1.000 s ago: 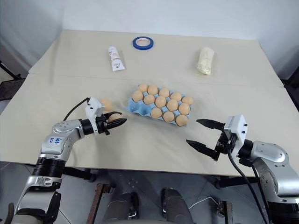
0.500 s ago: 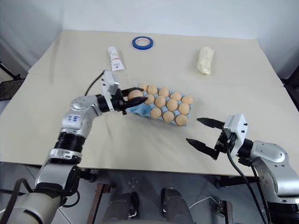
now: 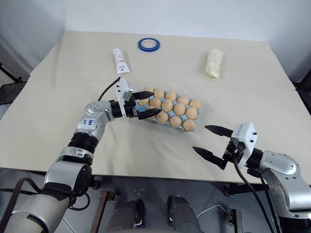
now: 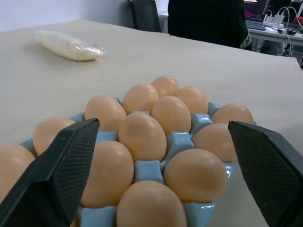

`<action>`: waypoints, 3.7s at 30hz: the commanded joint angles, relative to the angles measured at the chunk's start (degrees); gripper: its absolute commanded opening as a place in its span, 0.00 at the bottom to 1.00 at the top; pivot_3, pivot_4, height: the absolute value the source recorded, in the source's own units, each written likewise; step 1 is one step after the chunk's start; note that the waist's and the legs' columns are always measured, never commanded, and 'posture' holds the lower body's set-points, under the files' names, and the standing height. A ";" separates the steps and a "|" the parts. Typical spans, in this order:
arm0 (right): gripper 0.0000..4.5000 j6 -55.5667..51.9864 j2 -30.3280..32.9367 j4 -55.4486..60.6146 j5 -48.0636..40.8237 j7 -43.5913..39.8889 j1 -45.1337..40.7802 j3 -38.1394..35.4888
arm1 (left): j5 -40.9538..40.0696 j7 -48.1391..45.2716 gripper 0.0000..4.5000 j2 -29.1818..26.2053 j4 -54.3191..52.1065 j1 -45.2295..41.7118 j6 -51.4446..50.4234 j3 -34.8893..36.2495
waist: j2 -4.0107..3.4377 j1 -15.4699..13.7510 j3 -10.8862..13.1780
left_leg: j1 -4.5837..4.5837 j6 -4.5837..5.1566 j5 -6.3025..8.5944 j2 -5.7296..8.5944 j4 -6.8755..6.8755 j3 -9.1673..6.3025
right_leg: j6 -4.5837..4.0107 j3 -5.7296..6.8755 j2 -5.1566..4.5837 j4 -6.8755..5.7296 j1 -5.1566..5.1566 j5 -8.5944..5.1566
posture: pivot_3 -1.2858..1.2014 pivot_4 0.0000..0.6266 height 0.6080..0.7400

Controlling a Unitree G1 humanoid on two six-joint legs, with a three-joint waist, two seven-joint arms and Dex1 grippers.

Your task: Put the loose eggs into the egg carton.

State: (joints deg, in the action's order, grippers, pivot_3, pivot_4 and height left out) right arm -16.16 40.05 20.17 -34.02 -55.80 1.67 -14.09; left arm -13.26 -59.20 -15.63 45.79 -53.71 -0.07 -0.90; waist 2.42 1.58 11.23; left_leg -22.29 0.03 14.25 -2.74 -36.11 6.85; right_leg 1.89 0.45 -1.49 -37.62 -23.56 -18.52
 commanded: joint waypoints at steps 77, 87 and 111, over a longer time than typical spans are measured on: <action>1.00 2.05 -0.29 -0.41 -0.71 -1.59 -2.51 -0.02 | 2.64 -4.69 0.39 -12.07 7.88 -3.88 2.21 5.76 | 0.02 -0.36 0.02 | -0.12 0.01 0.05 -0.02 -0.06 0.01 | -0.10 0.13 -0.08 -0.02 -0.09 -0.02 | 0.52 0.24 1.00; 1.00 2.17 -0.79 0.89 -0.49 -0.30 -0.82 -0.41 | 4.89 -6.43 0.39 -7.65 9.85 -6.18 2.54 2.64 | 0.02 0.09 0.02 | -0.07 -0.04 0.02 -0.05 -0.06 0.02 | -0.09 0.09 0.00 -0.11 -0.09 -0.02 | 0.52 0.24 1.00; 1.00 2.49 0.07 -3.68 -0.38 -3.45 -5.98 1.23 | -2.53 -8.66 0.99 -13.27 -7.01 2.13 -0.86 8.75 | 0.01 0.38 0.02 | -0.01 -0.06 0.00 -0.06 -0.06 0.04 | -0.09 0.03 -0.01 -0.18 -0.08 -0.03 | 0.52 0.24 1.00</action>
State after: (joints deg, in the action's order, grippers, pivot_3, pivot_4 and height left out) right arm -14.95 39.56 16.65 -33.96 -58.12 -3.28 -12.46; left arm -13.56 -67.08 -27.60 43.49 -53.09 0.96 6.46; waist 2.43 1.96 11.25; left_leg -22.29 -0.03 14.24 -2.81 -36.17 6.91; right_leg 1.80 0.47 -1.49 -37.82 -23.65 -18.55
